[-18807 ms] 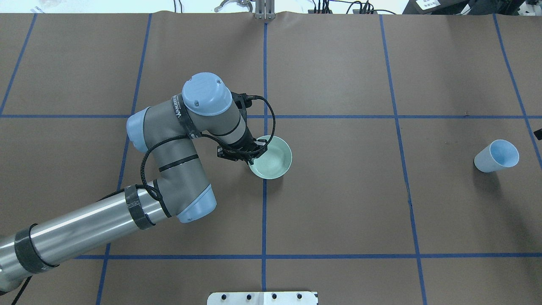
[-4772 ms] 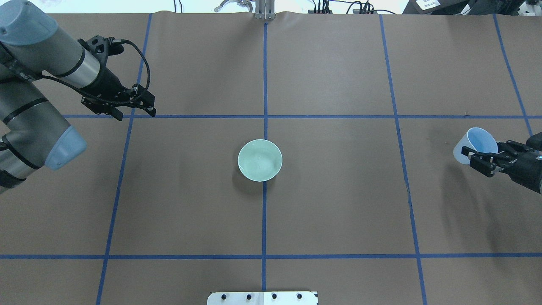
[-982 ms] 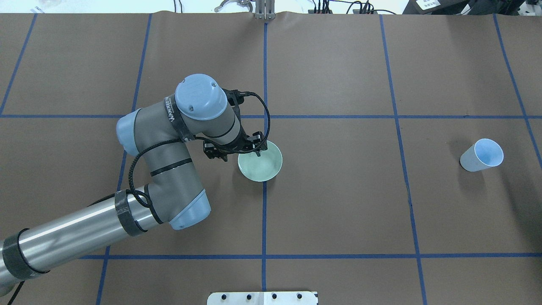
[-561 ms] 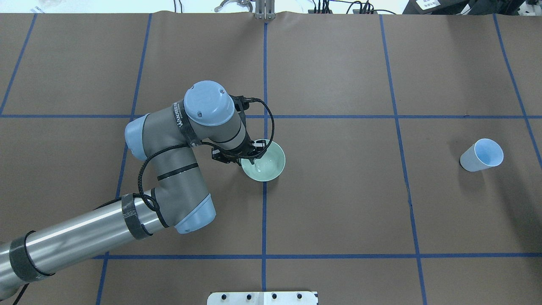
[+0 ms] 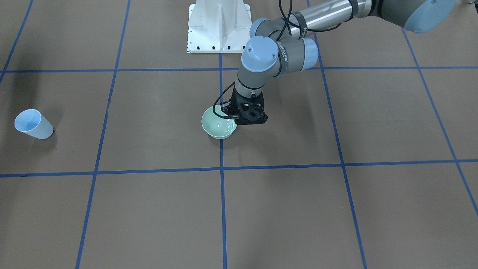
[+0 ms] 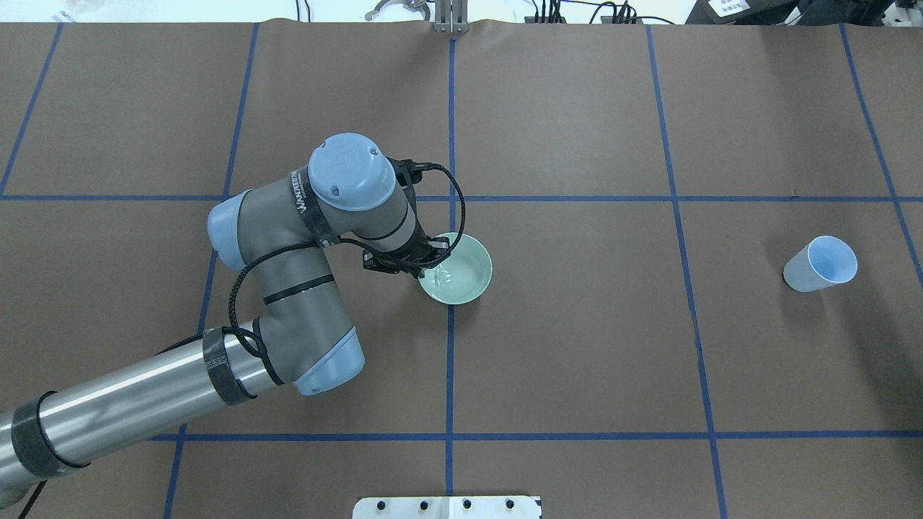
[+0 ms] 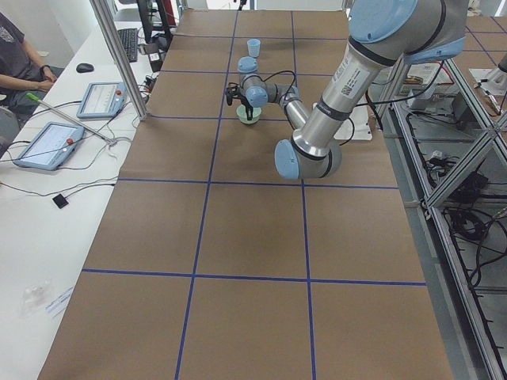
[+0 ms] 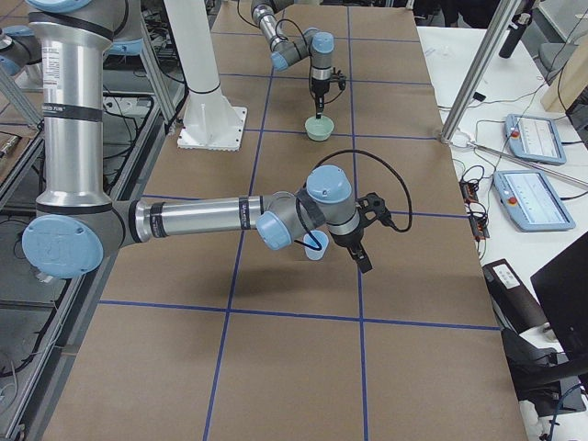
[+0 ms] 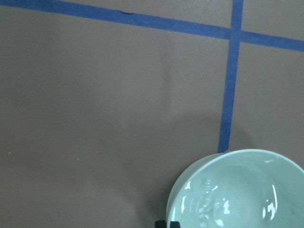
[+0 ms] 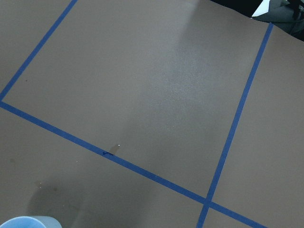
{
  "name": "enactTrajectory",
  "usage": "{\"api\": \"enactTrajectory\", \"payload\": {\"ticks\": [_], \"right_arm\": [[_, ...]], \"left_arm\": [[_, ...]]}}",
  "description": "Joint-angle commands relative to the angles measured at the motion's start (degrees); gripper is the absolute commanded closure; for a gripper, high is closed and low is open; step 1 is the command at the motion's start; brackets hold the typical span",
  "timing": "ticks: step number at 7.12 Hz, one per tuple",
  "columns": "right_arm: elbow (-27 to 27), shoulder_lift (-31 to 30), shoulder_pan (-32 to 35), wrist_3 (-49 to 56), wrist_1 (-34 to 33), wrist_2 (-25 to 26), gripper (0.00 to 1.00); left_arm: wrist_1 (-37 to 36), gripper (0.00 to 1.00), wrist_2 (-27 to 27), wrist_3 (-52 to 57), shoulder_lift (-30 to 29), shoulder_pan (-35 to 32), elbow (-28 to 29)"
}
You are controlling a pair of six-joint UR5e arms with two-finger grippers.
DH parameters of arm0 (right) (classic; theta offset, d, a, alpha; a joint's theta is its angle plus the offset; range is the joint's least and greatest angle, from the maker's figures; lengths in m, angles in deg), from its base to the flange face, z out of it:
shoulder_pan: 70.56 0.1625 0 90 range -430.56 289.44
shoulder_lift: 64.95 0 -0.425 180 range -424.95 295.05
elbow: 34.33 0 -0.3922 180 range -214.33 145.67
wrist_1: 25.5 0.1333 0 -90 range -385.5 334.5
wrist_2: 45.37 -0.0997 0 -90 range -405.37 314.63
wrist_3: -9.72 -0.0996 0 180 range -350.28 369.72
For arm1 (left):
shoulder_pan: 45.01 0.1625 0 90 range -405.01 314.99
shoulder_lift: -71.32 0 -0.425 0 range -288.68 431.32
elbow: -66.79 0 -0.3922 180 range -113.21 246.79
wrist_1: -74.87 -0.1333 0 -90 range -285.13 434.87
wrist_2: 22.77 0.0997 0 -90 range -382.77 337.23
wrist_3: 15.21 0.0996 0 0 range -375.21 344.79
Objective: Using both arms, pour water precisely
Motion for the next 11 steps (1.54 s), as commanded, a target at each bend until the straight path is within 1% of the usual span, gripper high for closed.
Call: {"api": "enactTrajectory", "payload": {"ticks": [1,2,3,4,5,6,7,8,9,10,11], "right_arm": [[-0.39,0.79,0.43,0.00,-2.07,-0.59,0.01],[-0.92,0.97,0.43,0.00,-3.13,-0.59,0.01],[-1.19,0.97,0.43,0.00,-3.23,-0.68,0.01],[-1.19,1.06,0.43,-0.09,-3.31,-0.60,0.01],[-1.19,1.06,0.52,-0.09,-3.23,-0.68,0.01],[-1.28,0.97,0.52,-0.09,-3.23,-0.68,0.01],[-1.28,0.88,0.52,-0.17,-3.31,-0.60,0.01],[-1.19,0.88,0.52,-0.17,-3.31,-0.59,0.01],[-1.19,0.88,0.52,-0.26,-3.31,-0.59,0.01],[-1.19,0.88,0.52,-0.35,-3.31,-0.59,0.01],[-1.28,0.88,0.43,-0.52,-3.31,-0.59,0.01]], "left_arm": [[-2.48,1.00,-3.53,0.51,1.95,-4.00,-4.31],[-2.50,1.00,-8.09,0.60,4.93,-7.33,-7.12],[-1.98,1.00,-9.53,3.04,11.31,-9.54,-12.37],[-1.89,1.00,-9.97,8.29,18.60,-11.21,-17.30],[-1.71,1.00,-10.15,13.04,24.93,-13.49,-20.31],[-1.02,1.00,-12.07,18.48,30.57,-15.95,-21.81],[1.60,1.00,-14.61,21.67,35.15,-18.33,-21.66],[4.33,1.00,-15.94,24.57,38.76,-20.44,-20.96],[4.61,1.00,-16.13,27.91,41.93,-21.59,-20.52],[4.53,1.00,-16.48,31.94,43.87,-25.17,-18.68],[4.62,1.00,-20.05,36.68,43.89,-29.29,-14.05]]}}
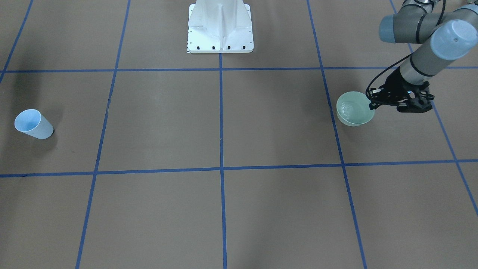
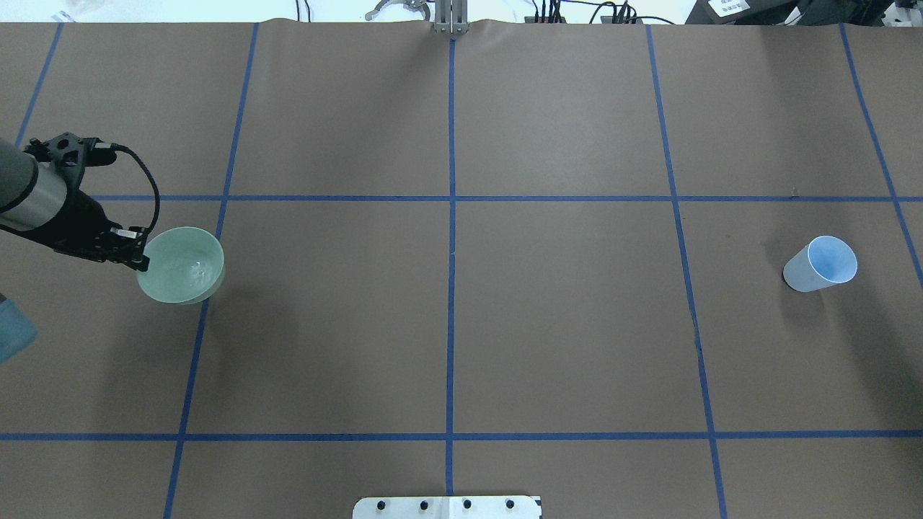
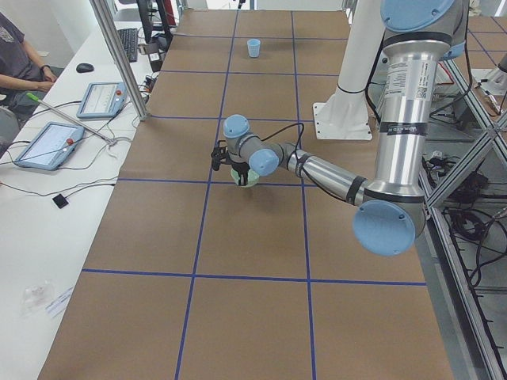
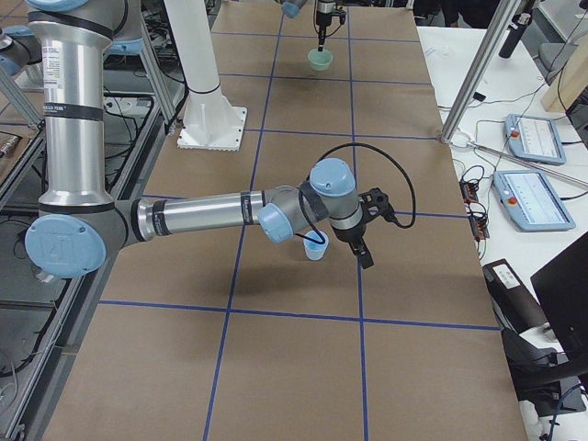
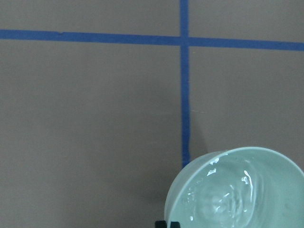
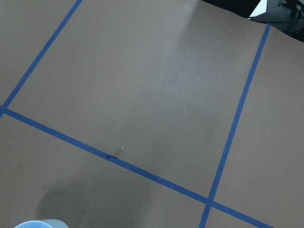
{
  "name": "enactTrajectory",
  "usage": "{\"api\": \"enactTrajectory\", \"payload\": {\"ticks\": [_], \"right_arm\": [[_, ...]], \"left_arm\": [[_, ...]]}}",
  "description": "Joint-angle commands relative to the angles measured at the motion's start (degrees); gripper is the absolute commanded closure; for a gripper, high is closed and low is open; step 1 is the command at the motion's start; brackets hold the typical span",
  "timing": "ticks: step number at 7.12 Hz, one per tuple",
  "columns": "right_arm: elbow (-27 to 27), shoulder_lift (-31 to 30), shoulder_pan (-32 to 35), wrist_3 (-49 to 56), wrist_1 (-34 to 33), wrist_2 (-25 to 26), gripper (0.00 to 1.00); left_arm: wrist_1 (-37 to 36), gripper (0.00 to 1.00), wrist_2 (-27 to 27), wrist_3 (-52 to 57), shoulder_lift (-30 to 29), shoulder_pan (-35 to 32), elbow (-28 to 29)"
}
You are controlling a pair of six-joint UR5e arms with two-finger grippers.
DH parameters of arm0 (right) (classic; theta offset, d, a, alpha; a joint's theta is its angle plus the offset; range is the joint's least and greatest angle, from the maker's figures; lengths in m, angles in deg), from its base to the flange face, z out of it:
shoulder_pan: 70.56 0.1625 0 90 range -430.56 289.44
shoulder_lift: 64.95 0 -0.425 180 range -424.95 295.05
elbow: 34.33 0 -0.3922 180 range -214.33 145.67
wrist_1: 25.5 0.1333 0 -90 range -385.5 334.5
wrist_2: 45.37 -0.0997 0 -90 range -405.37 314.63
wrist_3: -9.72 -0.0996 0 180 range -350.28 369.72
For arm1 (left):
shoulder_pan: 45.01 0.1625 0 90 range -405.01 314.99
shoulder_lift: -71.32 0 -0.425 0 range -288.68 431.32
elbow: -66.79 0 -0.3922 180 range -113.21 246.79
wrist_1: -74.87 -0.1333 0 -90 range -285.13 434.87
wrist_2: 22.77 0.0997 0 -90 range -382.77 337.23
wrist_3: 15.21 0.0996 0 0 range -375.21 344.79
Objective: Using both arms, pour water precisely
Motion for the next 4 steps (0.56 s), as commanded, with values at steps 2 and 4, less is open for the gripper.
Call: {"api": "enactTrajectory", "payload": {"ticks": [2,4], "right_arm": [[-1.12,-0.09,-0.07,-0.44,-0.44,0.00,0.01],[-2.09,-0.18,0.01,-0.52,-1.14,0.00,0.01]], "left_arm": [[0.30,1.00,-4.45,13.87,0.87,-9.71,11.72],[0.56,0.97,-4.45,14.00,0.34,-9.99,13.16]]}}
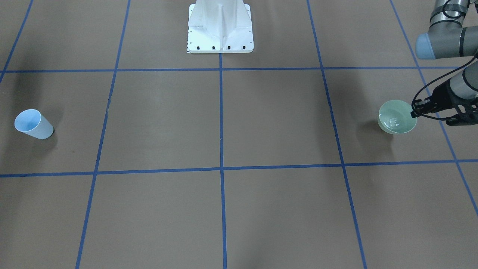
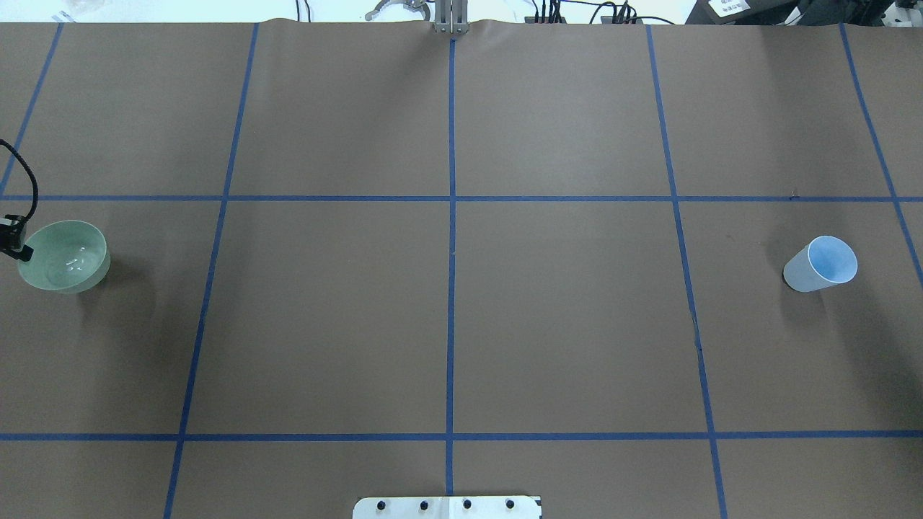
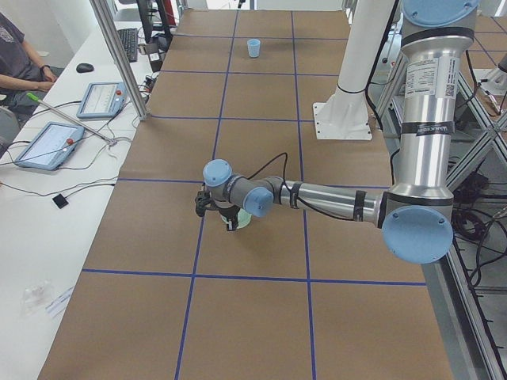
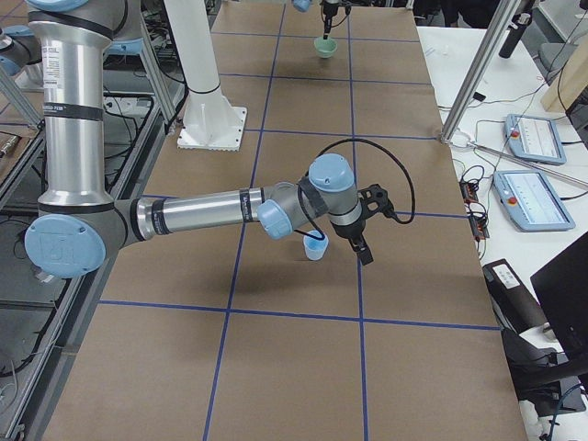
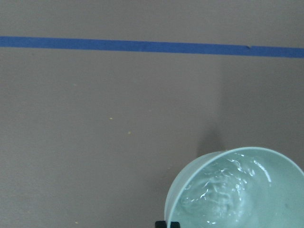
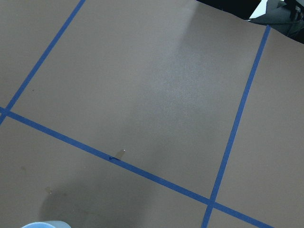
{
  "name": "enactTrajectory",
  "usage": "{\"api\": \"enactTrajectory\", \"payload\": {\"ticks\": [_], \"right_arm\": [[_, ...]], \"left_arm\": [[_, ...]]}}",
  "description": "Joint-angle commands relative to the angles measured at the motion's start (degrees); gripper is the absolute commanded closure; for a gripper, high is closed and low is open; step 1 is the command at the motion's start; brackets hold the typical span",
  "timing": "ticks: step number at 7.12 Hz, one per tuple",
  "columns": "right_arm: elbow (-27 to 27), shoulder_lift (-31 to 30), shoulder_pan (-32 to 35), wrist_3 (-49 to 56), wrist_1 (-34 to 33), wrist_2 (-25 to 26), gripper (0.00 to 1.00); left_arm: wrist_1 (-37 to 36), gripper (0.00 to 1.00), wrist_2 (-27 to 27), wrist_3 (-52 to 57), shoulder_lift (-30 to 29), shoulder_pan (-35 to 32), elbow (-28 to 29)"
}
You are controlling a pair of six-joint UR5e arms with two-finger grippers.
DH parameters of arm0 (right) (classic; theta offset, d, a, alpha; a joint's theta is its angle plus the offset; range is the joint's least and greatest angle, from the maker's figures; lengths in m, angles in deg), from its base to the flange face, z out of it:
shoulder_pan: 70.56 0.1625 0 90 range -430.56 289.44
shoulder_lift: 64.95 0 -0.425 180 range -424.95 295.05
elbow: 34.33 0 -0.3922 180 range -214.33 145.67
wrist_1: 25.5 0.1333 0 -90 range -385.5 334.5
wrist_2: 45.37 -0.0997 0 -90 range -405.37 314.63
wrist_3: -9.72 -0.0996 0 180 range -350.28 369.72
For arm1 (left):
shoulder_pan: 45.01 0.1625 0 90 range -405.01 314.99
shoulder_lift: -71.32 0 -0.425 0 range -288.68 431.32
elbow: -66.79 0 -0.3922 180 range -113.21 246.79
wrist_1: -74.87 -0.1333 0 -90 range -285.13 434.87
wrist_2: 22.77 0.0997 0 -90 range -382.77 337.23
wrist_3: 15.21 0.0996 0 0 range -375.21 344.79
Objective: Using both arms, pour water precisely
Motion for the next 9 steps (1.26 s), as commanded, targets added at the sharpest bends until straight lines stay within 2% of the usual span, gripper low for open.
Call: {"api": "enactTrajectory", "payload": {"ticks": [1,4,5,6,7,8,9], "right_arm": [[-0.61,-0.07,-0.03,-0.08,-0.29,0.00,0.01],[-0.61,-0.15,0.06,-0.08,-0.38,0.00,0.01],[-0.61,-0.24,0.06,-0.08,-0.29,0.00,0.01],[-0.61,-0.16,0.06,-0.08,-0.29,0.00,0.01],[-0.61,-0.15,0.06,-0.08,-0.29,0.00,0.01],[-0.87,-0.15,0.06,-0.08,-0.29,0.00,0.01],[-1.31,-0.24,0.06,-0.17,-0.38,0.00,0.01]], "left_arm": [[0.30,0.97,-0.19,0.42,-0.50,-0.50,1.06],[0.39,0.97,-1.86,0.59,-0.85,-0.41,1.06],[1.09,0.66,-1.87,0.68,-0.85,-0.32,1.49],[3.71,0.15,-1.87,0.68,-0.77,-0.32,2.54],[5.91,0.01,-1.95,0.60,-0.76,-0.32,3.77],[6.19,0.01,-2.39,0.60,-0.59,-0.41,3.52],[6.19,0.01,-6.48,0.68,-0.59,-0.59,3.08]]}}
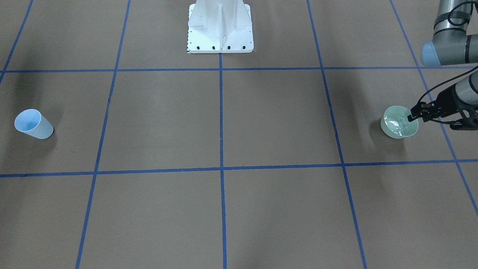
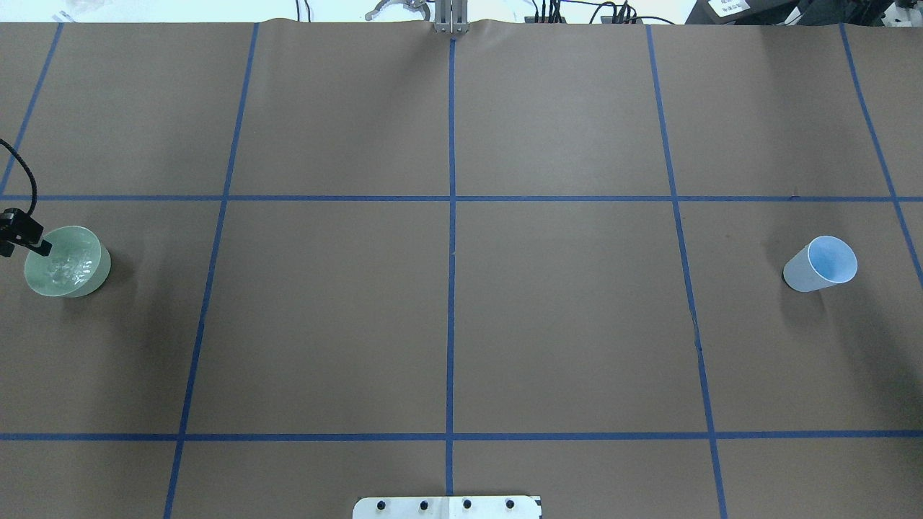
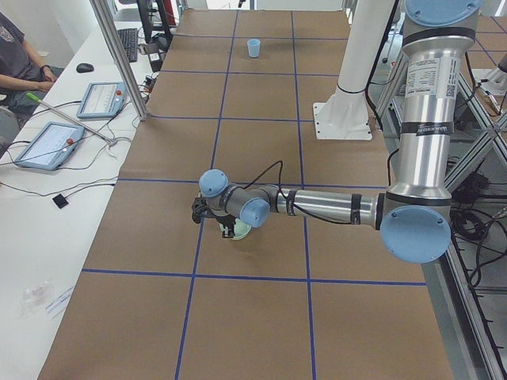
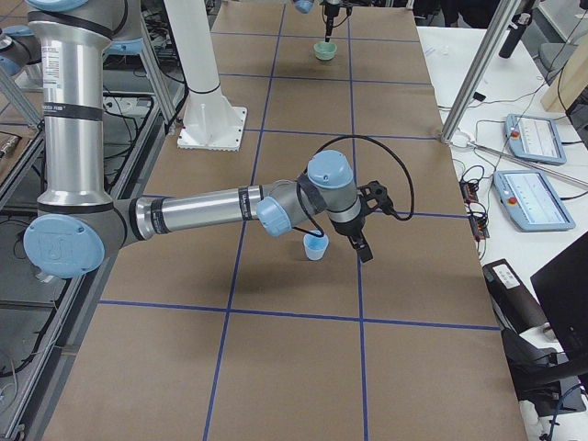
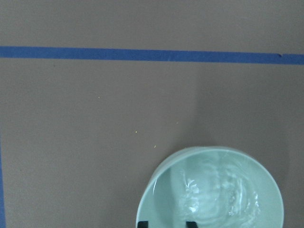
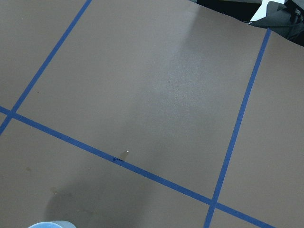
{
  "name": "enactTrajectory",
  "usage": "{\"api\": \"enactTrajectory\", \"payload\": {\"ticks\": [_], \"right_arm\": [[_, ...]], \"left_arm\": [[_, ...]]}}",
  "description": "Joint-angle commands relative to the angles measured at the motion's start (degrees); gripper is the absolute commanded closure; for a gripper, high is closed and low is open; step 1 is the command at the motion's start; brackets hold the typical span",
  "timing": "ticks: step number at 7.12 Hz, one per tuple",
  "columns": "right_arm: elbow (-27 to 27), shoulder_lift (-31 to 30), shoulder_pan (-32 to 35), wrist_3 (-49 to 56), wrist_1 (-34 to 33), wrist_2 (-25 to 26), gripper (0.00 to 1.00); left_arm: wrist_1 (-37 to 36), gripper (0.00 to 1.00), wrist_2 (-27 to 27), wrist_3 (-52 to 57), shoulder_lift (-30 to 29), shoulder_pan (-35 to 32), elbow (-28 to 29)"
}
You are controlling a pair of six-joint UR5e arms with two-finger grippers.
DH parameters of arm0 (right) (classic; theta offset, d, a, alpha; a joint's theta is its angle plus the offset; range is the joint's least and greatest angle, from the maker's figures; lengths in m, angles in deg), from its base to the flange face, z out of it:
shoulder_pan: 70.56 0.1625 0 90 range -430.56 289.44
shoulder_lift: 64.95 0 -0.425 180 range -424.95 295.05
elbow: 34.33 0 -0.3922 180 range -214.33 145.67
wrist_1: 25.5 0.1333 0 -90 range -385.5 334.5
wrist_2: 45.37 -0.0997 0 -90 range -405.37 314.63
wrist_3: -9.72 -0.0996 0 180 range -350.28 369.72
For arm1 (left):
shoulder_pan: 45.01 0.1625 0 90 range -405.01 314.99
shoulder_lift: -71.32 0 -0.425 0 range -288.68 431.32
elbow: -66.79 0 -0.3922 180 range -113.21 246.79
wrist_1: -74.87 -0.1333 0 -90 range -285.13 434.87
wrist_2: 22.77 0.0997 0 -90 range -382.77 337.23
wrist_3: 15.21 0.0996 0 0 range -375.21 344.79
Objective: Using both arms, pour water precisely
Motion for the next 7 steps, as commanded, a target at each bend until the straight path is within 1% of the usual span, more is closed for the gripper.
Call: {"api": "enactTrajectory", "payload": {"ticks": [1,2,3,4,5,6,7], "right_arm": [[-0.59,-0.24,0.00,-0.50,-0.68,0.00,0.01],[-1.03,-0.85,0.00,-1.20,-0.95,-0.09,0.01],[-0.95,-1.38,0.00,-4.60,-0.69,-0.26,0.01],[-1.03,-1.56,0.09,-9.42,-0.34,-0.79,0.01],[-0.60,-2.17,0.09,-9.99,-0.42,-0.88,0.01],[-0.16,-2.87,0.00,-10.00,-0.60,-0.97,0.01],[-0.07,-3.40,0.00,-10.08,-0.86,-1.05,0.01]], "left_arm": [[0.26,0.01,-4.03,0.23,0.06,-2.25,-1.79],[0.17,0.00,-3.34,0.32,0.41,-3.92,-4.76],[0.08,0.00,-3.25,1.54,0.50,-8.03,-7.23],[0.08,0.00,-3.07,6.25,0.50,-11.38,-8.47],[-0.18,0.00,-2.98,9.43,0.50,-14.11,-9.26],[-0.44,0.00,-2.81,9.72,0.41,-14.05,-9.10],[-1.49,0.00,1.46,12.77,0.50,-14.22,-9.18]]}}
